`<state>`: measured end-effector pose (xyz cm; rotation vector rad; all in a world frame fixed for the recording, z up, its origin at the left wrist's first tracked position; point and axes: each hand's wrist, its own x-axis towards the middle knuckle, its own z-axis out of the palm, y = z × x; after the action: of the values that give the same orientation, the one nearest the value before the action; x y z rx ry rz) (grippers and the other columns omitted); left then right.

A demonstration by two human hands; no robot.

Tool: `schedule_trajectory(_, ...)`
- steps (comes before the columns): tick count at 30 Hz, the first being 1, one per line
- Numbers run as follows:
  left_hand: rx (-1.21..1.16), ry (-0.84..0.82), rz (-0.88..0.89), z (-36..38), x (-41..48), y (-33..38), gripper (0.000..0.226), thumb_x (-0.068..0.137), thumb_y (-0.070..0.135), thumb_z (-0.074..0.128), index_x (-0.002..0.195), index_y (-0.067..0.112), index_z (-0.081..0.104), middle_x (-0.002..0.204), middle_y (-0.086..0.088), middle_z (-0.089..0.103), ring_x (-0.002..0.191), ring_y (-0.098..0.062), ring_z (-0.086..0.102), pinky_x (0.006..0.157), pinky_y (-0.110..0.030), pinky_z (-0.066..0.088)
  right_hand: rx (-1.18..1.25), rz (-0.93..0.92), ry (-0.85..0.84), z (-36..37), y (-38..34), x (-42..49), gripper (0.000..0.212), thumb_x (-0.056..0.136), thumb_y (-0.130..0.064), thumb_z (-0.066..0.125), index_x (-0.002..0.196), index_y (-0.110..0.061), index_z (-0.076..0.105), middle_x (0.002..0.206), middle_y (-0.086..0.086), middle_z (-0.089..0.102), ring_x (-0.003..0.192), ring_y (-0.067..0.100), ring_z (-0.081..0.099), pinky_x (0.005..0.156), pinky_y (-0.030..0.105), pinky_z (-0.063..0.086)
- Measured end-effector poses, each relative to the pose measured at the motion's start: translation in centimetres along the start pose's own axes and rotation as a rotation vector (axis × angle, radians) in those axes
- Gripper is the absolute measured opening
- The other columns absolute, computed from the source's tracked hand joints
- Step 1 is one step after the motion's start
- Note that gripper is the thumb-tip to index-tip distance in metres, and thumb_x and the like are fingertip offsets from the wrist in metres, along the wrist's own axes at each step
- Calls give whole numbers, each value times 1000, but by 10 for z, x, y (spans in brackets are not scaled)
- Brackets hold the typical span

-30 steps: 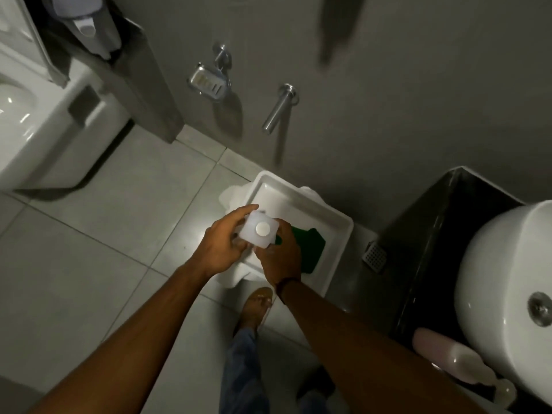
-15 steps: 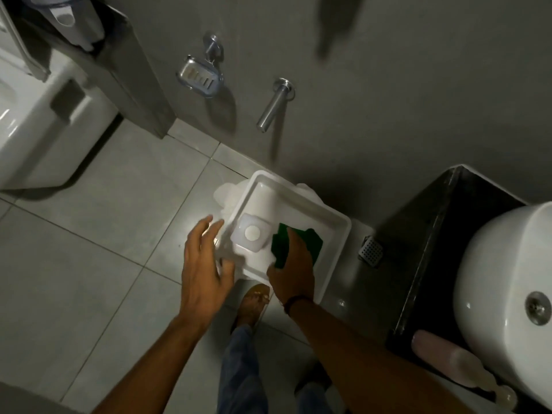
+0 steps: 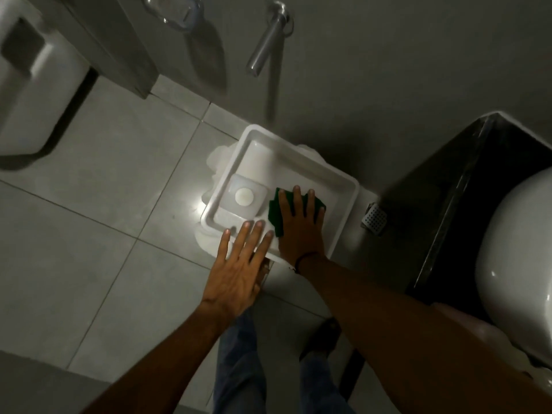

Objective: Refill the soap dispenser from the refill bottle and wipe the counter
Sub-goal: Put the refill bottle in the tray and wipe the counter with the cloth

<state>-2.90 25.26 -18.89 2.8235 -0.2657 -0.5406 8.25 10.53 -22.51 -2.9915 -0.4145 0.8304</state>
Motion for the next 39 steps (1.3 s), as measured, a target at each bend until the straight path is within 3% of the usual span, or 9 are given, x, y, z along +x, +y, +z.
schedule_trajectory(4, 29, -66, -8, 6, 0, -1, 100, 92, 48, 57, 168, 19, -2, 175, -17, -10, 161, -40, -9, 127, -61, -12, -9, -15, 46, 3, 4, -1, 86, 90, -20, 67, 160, -21, 18, 168, 18, 19, 155, 46, 10, 118, 71, 22)
schedule_trajectory(8, -7, -60, -12, -6, -3, 5, 96, 90, 45, 57, 167, 15, 8, 175, -18, 4, 161, -40, 3, 128, -66, 8, 183, -2, 140, -12, 11, -10, 65, 91, -4, 63, 151, -18, 41, 160, 15, 38, 153, 40, 25, 117, 61, 35)
schedule_trajectory(13, -19, -32, -8, -33, -28, 23, 88, 89, 40, 45, 166, 9, 15, 174, -19, 11, 161, -40, 12, 126, -67, 19, 381, -10, 283, -53, 2, -66, 79, 80, 12, 62, 151, -17, 43, 159, 13, 40, 152, 35, 30, 122, 52, 33)
schedule_trajectory(20, -11, 57, -9, -85, -88, 70, 77, 89, 37, 39, 156, -2, 40, 167, -20, 27, 156, -38, 24, 125, -49, 3, 581, -31, 284, -72, 13, -216, 81, 83, 5, 54, 154, -30, 38, 163, -2, 37, 154, 20, 26, 127, 41, 22)
schedule_trajectory(23, -50, 131, 23, -118, -100, 120, 75, 106, 51, 16, 157, 0, 37, 167, -20, 30, 154, -41, 32, 125, -45, -1, 634, -21, 191, -59, 44, -287, 75, 88, -11, 42, 156, -41, 31, 167, -20, 18, 153, -2, 1, 128, 29, 14)
schedule_trajectory(25, -121, 157, 47, -137, -103, 159, 84, 104, 62, 5, 160, 5, 29, 170, -17, 27, 156, -39, 26, 127, -46, 3, 664, 112, 268, -49, 48, -330, 74, 88, -11, 61, 147, -52, 43, 159, -36, 24, 149, -11, 9, 124, 27, 26)
schedule_trajectory(28, -177, 192, 135, -158, -98, 227, 79, 100, 59, 25, 165, 13, 17, 175, -8, 10, 163, -31, 9, 130, -55, 10, 810, 314, 267, -29, 71, -388, 98, 51, -7, 99, 118, -67, 61, 137, -47, 47, 135, -18, 41, 108, 19, 45)
schedule_trajectory(32, -157, 258, 245, -180, -67, 312, 78, 102, 63, 21, 167, 19, 15, 177, -2, 3, 164, -22, 0, 132, -51, 6, 749, 397, 330, -6, 157, -445, 60, 105, -29, 43, 148, -65, 22, 158, -41, 6, 151, -11, 3, 127, 28, 15)
schedule_trajectory(39, 12, 178, 425, -175, -19, 432, 75, 108, 52, 24, 167, 10, 7, 177, -11, -1, 164, -29, -4, 133, -51, 3, 676, 401, 301, 8, 261, -475, 76, 92, 6, 39, 157, -32, 29, 166, -11, 20, 156, 9, 14, 125, 17, 7)
